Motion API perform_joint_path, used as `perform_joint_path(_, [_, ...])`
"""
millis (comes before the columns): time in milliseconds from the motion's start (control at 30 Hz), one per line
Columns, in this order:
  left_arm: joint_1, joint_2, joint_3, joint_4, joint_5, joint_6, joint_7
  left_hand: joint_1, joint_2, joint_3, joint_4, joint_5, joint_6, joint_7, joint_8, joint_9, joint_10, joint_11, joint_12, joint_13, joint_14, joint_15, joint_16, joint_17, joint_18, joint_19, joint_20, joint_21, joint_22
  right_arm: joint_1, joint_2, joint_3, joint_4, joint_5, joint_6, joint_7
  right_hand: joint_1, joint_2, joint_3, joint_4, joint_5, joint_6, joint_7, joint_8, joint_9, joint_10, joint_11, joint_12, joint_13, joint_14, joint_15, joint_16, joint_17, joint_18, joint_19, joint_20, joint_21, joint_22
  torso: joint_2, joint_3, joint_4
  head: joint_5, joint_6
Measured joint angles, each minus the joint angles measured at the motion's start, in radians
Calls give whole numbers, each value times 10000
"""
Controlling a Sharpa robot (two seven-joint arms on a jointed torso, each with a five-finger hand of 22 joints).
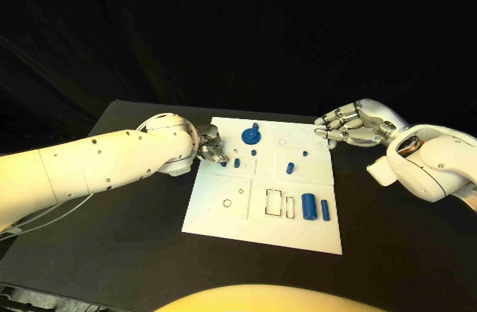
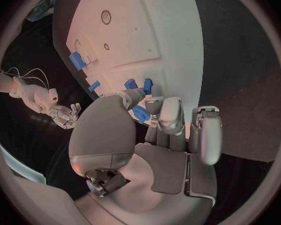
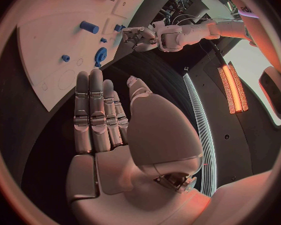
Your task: Assemble the parts on the task board
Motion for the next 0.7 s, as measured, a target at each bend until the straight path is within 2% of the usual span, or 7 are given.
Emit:
perform_joint_path(533, [-3,58,-2,-92,210,-40,-89,-185,1,-205,-105,-8,22,-47,1,110,35,-36,0,63,0,0,0,11,2,0,-70,38,0,0,-36,0,42,12,-1,0,0,0,28,28,0,0,0,0,0,0,0,0,-23,0,0,0,0,0,0,0,-42,-23,-3,7,-1,-53,-15])
perform_joint_path(600, [-7,68,-7,-106,237,-40,-115,-227,-42,-653,123,-7,171,-196,36,168,91,-93,0,73,0,0,0,11,1,0,-70,38,0,0,-41,0,45,13,-1,0,0,0,28,28,0,0,0,0,0,0,0,0,-23,0,0,0,0,0,0,0,-42,-24,-5,7,0,-56,-23])
perform_joint_path(700, [-13,75,-12,-146,270,-40,-168,-301,-8,-1311,443,-4,299,-270,-49,161,82,-86,0,105,0,0,0,16,2,0,-70,38,0,0,-46,0,49,13,-1,0,0,0,29,28,0,0,0,0,0,0,0,0,-23,0,0,0,0,0,0,0,-42,-23,-7,5,2,-63,-30])
